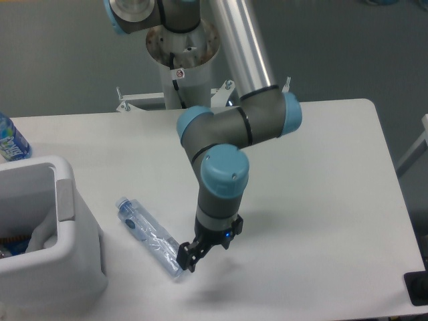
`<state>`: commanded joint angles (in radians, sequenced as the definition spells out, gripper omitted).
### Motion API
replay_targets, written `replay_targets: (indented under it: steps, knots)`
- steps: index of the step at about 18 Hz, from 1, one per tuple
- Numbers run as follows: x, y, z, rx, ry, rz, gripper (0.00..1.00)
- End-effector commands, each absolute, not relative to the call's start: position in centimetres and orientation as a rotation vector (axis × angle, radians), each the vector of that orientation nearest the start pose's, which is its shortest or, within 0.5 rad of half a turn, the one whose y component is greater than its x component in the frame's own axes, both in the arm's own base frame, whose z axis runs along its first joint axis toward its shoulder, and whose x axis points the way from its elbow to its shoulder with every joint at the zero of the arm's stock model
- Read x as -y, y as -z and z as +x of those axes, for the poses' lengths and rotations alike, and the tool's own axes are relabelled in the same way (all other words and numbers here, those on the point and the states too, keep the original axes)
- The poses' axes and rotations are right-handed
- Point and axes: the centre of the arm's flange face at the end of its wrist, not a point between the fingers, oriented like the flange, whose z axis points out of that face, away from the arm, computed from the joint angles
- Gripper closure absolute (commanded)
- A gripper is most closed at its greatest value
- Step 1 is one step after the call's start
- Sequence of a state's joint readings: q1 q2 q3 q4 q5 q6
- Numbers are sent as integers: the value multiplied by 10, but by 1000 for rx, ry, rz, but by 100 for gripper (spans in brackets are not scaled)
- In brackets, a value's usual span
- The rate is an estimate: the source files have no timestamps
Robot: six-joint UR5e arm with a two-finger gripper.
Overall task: Place the trash in the trash can
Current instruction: 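Move the gripper down to the clear water bottle, then close the gripper around the bottle's middle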
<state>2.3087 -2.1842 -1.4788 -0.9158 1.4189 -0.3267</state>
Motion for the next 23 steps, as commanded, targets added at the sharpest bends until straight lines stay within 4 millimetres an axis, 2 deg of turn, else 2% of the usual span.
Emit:
replay_targets:
  steps: [2, 10, 21, 23]
  knots:
    - [-625, -224, -344, 1476, 174, -2596, 0]
    - [-639, -200, -320, 1447, 131, -2663, 0]
    - [-638, -178, -312, 1451, 87, -2711, 0]
    - [-638, -178, -313, 1449, 79, -2712, 7]
